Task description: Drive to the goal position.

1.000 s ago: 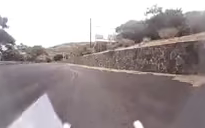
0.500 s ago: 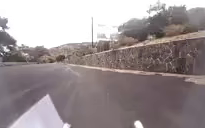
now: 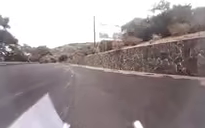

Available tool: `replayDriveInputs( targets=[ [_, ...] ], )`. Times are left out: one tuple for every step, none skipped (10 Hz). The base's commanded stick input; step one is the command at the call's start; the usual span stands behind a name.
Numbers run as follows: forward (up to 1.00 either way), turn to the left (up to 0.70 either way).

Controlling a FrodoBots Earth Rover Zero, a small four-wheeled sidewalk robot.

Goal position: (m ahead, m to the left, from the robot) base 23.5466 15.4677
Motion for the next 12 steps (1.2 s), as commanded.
replayDriveInputs(
  targets=[
    [1.00, 0.00],
    [1.00, 0.00],
    [1.00, 0.00],
    [1.00, 0.00],
    [1.00, 0.00],
    [1.00, 0.00],
    [1.00, 0.00],
    [1.00, 0.00],
    [1.00, 0.00],
    [1.00, 0.00],
    [1.00, 0.00],
    [1.00, 0.00]
  ],
)
